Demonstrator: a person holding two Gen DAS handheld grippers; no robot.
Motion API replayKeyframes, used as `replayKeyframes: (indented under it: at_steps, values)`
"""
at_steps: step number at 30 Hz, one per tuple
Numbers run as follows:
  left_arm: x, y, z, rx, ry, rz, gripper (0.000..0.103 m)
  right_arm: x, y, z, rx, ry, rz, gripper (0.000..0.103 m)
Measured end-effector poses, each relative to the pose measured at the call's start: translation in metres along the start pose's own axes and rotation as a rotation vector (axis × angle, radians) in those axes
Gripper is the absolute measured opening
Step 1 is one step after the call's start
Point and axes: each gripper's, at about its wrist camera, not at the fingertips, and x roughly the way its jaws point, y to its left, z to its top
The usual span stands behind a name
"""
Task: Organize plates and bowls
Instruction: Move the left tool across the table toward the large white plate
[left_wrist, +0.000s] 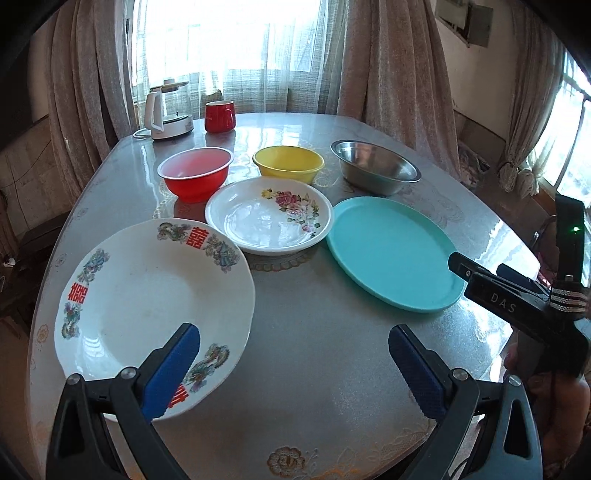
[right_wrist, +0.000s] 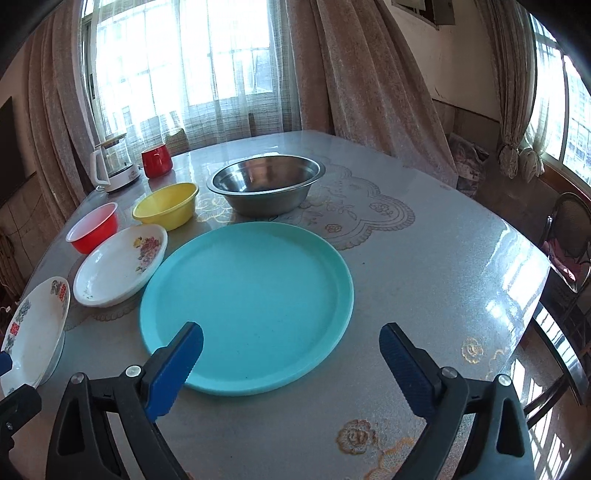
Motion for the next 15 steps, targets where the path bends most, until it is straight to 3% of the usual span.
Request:
replayKeyframes:
  at_steps: [3, 8, 15]
  values:
    - [0.019, -0.018, 0.011, 0.009, 0.034, 0.024, 0.103, 0.015, -0.017, 0.014, 0.017, 0.011, -0.004, 0.091]
    - [0.042, -0.040, 0.021, 0.003, 0.043, -0.020, 0.102, 0.042, -0.029, 0.029, 0.001, 0.043, -0.013, 0.077]
    - [0.074, -0.055, 0.028, -0.002, 0.060, 0.034, 0.090, 0.077, -0.035, 0.033, -0.003, 0.119, -0.003, 0.055]
